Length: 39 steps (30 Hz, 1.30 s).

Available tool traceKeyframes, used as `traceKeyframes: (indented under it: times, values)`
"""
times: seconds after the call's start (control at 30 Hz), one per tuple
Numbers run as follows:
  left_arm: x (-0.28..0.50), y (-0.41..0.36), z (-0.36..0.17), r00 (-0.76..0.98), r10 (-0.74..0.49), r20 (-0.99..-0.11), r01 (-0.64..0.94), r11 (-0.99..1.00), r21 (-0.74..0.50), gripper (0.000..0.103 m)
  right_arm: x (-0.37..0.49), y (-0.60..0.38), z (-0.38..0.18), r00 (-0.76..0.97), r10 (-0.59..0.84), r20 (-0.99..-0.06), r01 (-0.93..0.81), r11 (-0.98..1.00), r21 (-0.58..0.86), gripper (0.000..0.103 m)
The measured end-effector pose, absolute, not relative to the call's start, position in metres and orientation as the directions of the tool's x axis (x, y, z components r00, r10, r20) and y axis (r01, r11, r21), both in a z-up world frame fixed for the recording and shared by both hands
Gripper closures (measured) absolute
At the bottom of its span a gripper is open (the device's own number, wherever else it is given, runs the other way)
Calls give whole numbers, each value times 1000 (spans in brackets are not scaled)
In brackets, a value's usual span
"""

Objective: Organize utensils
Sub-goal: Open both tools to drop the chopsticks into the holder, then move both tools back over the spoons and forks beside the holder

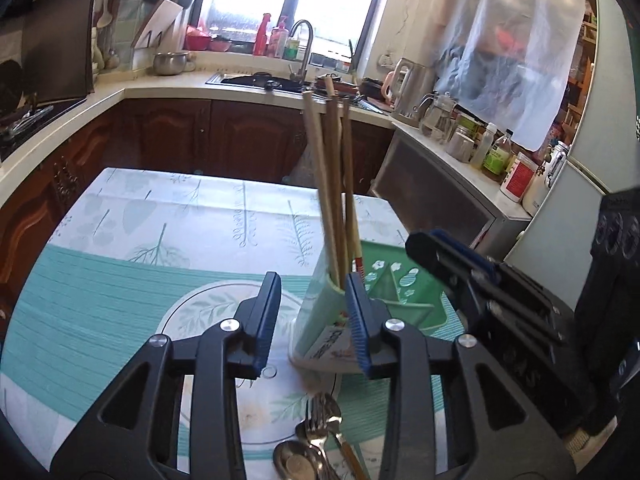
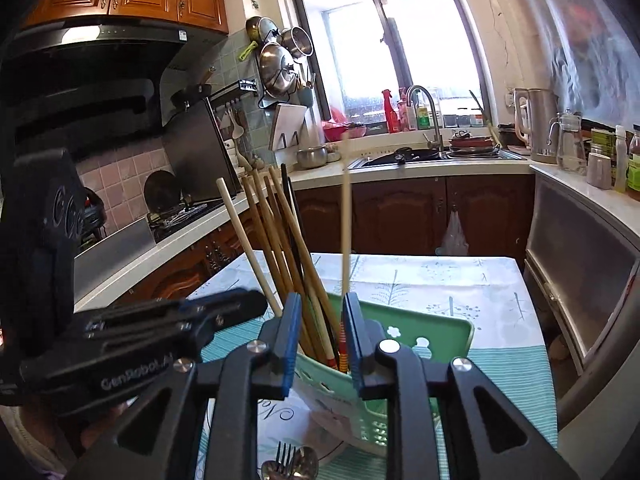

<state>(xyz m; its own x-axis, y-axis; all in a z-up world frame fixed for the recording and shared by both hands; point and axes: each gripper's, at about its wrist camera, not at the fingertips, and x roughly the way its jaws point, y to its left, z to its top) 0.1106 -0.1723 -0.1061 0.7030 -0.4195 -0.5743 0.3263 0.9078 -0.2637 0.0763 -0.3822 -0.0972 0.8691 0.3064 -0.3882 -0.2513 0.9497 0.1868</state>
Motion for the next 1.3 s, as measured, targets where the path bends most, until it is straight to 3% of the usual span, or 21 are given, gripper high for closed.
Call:
traceKeyframes:
  times: [0.5,0.8,0.87,0.93,1.2,1.3]
  values:
    - [103,-132,-117,673,-379,-635,246,924,-291,72,146,-381,-90,819,296,-492,-152,938,311,81]
    - [108,-126,-119,664,-391,-638,230,918,-323,72,170,-368,-94,770,285,-571,-149,950,274,81]
    - [107,-126,-119,662,-395,-637,234,916,-326,72,172,-368,-95,764,294,-574,-151,947,284,82]
    - [106,-126,-118,663,-396,-635,238,916,-323,72,170,-366,-95,766,304,-566,-165,944,285,95]
    - [101,-129,-116,639,-393,-662,247,919,-307,72,133,-361,-80,820,286,-495,-205,955,213,95]
    - [99,-131,-118,613,-379,-693,246,925,-289,72,122,-358,-77,808,296,-509,-223,954,201,94]
